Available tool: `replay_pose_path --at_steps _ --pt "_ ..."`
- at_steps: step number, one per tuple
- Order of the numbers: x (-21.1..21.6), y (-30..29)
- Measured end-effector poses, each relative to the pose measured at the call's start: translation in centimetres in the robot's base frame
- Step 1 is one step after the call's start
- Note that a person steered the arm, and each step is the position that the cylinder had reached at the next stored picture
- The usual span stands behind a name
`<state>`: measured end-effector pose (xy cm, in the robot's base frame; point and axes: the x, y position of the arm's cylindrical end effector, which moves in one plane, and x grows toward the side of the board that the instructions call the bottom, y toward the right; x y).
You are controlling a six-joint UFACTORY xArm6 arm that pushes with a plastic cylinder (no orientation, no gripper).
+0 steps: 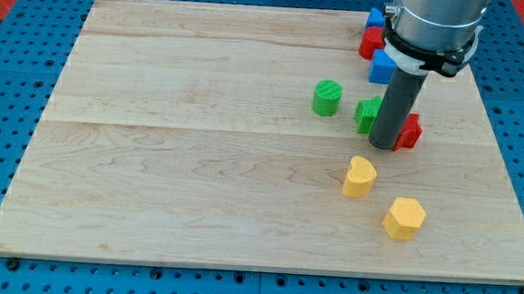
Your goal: Push the red star into the blue cube
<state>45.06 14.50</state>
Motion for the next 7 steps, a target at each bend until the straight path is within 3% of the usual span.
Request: replay_pose_path --at_steps 4,5,7 --pt "1.8 1.1" --pt "4.5 2.3" --pt "-2.6 2.7"
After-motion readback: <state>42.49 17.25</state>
